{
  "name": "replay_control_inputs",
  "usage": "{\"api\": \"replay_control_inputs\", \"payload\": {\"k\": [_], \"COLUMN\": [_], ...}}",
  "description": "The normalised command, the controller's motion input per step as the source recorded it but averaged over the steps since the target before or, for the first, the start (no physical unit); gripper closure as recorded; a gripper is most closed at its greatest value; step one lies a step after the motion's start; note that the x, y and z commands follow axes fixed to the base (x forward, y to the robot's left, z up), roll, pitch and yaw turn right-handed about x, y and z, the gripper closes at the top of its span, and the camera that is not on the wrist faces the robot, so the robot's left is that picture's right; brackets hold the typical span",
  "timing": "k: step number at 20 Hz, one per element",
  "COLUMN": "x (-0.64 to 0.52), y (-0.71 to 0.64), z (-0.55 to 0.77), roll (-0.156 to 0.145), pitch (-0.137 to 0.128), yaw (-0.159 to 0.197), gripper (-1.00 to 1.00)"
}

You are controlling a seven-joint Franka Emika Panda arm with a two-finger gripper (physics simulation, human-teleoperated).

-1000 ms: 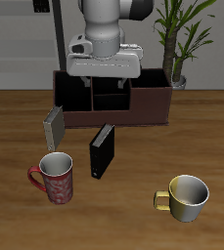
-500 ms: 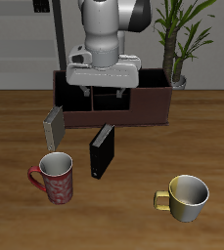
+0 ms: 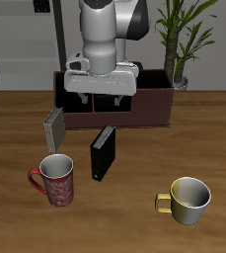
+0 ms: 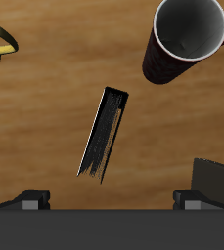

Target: Place the black book into the back desk caddy's right compartment

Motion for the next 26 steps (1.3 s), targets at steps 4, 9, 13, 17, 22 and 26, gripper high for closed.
{"api": "replay_control_inputs", "payload": {"k": [4, 9, 13, 17, 22, 26], "x": [0.06, 0.13, 0.08, 0.13, 0.12, 0.16], "y": [-0.02, -0.08, 0.00, 0.01, 0.05, 0.05], "z": [-0.17, -0.17, -0.07, -0.03, -0.05, -0.08], "roll": [0.001, -0.017, 0.006, -0.003, 0.003, -0.001], "pitch": [-0.007, 0.006, -0.011, -0.015, 0.001, 0.000], "yaw": [-0.020, -0.013, -0.008, -0.016, -0.005, 0.006], "gripper": [-1.00, -1.00, -1.00, -1.00, -1.00, -1.00]}}
